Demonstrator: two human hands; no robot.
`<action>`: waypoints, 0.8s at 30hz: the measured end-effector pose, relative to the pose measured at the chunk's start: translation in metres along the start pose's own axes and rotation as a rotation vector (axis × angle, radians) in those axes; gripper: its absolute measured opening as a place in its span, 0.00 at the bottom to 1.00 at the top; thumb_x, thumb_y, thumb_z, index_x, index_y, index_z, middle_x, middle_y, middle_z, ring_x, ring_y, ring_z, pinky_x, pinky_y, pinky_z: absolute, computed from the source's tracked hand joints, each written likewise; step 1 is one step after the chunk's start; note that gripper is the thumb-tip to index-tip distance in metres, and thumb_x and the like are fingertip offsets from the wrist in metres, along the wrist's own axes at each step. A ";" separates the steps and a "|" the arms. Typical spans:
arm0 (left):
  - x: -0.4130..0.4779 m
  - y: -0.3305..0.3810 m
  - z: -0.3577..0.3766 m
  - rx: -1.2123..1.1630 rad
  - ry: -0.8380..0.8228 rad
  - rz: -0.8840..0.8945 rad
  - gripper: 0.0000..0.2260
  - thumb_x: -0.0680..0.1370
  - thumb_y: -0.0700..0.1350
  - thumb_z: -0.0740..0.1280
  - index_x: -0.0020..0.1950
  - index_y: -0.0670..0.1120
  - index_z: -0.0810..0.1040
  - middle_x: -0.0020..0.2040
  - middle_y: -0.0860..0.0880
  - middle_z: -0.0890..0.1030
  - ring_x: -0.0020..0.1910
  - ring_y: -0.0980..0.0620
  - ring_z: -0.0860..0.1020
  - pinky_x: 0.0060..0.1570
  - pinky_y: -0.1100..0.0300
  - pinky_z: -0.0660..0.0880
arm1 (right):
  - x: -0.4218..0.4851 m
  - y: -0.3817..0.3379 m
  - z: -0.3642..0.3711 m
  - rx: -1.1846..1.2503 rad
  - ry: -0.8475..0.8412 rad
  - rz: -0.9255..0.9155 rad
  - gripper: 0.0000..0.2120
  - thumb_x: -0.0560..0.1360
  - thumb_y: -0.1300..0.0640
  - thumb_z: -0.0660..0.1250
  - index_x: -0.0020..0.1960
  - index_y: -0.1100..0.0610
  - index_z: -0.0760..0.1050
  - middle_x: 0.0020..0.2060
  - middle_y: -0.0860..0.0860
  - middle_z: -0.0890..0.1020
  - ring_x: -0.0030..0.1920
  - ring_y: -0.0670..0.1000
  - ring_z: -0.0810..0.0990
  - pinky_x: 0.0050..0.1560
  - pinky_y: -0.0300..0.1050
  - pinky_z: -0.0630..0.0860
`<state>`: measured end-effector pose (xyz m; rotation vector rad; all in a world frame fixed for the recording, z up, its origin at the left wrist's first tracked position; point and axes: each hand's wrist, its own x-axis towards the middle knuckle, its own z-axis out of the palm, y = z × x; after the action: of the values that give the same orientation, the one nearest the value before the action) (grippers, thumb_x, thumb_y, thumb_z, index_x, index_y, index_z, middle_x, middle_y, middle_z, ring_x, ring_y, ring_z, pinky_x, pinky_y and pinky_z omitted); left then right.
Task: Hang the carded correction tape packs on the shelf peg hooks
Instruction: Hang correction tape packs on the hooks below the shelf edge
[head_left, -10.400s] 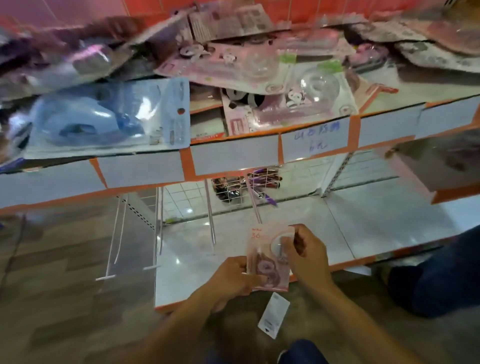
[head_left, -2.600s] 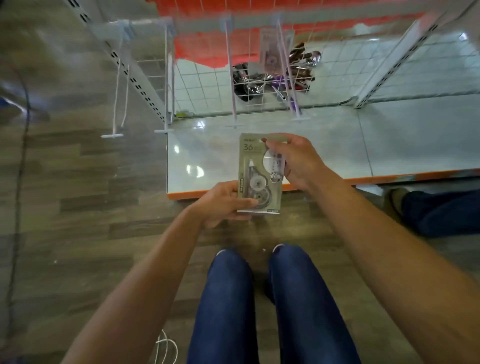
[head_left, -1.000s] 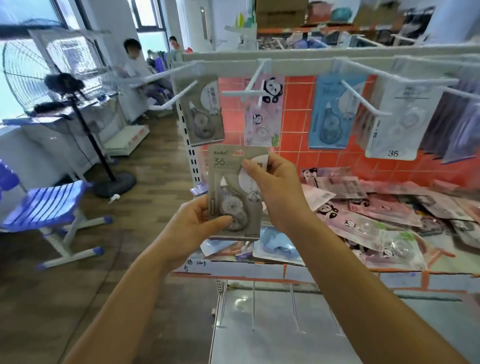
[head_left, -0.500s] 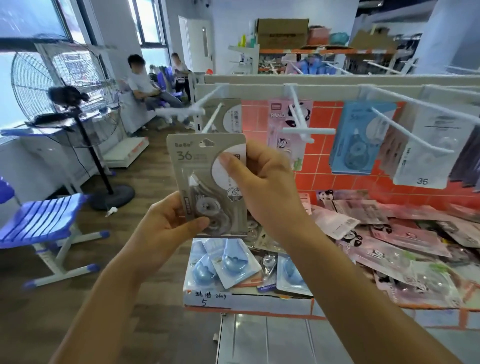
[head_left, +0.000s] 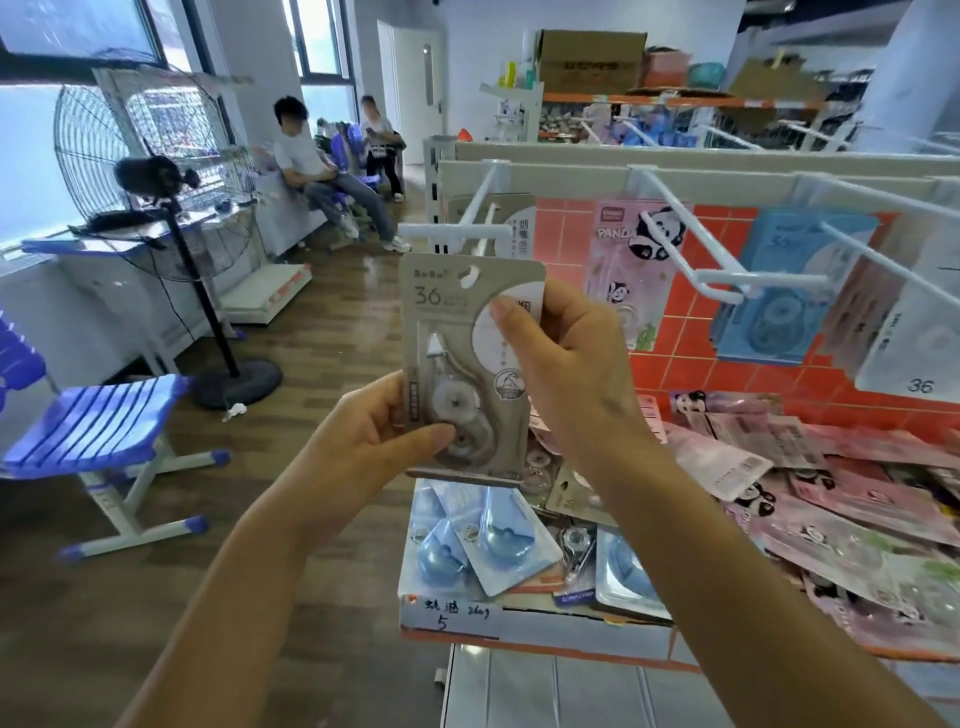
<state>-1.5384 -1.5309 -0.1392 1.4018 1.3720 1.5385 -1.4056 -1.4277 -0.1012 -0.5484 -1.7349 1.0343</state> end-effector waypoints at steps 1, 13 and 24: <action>0.008 -0.002 0.000 0.000 -0.003 -0.016 0.13 0.70 0.38 0.68 0.54 0.43 0.77 0.47 0.49 0.85 0.47 0.51 0.84 0.45 0.64 0.79 | 0.006 0.005 0.000 -0.016 0.017 0.012 0.07 0.77 0.58 0.66 0.47 0.62 0.81 0.41 0.61 0.83 0.42 0.61 0.81 0.41 0.60 0.79; 0.140 -0.033 -0.007 0.235 -0.062 -0.159 0.08 0.80 0.37 0.63 0.54 0.49 0.78 0.55 0.48 0.82 0.56 0.49 0.80 0.63 0.49 0.74 | 0.122 0.050 0.004 -0.500 0.056 0.177 0.16 0.78 0.50 0.64 0.42 0.62 0.80 0.30 0.51 0.74 0.35 0.51 0.72 0.35 0.42 0.66; 0.147 -0.070 -0.004 0.506 0.208 -0.394 0.12 0.78 0.49 0.64 0.57 0.44 0.79 0.51 0.46 0.80 0.52 0.44 0.78 0.53 0.51 0.77 | 0.105 0.077 -0.004 -0.496 0.037 0.227 0.17 0.80 0.46 0.59 0.37 0.56 0.71 0.35 0.54 0.77 0.36 0.51 0.75 0.34 0.40 0.69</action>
<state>-1.5882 -1.3778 -0.1627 1.1610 2.1290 1.1442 -1.4515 -1.3064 -0.1106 -1.0909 -1.9327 0.7316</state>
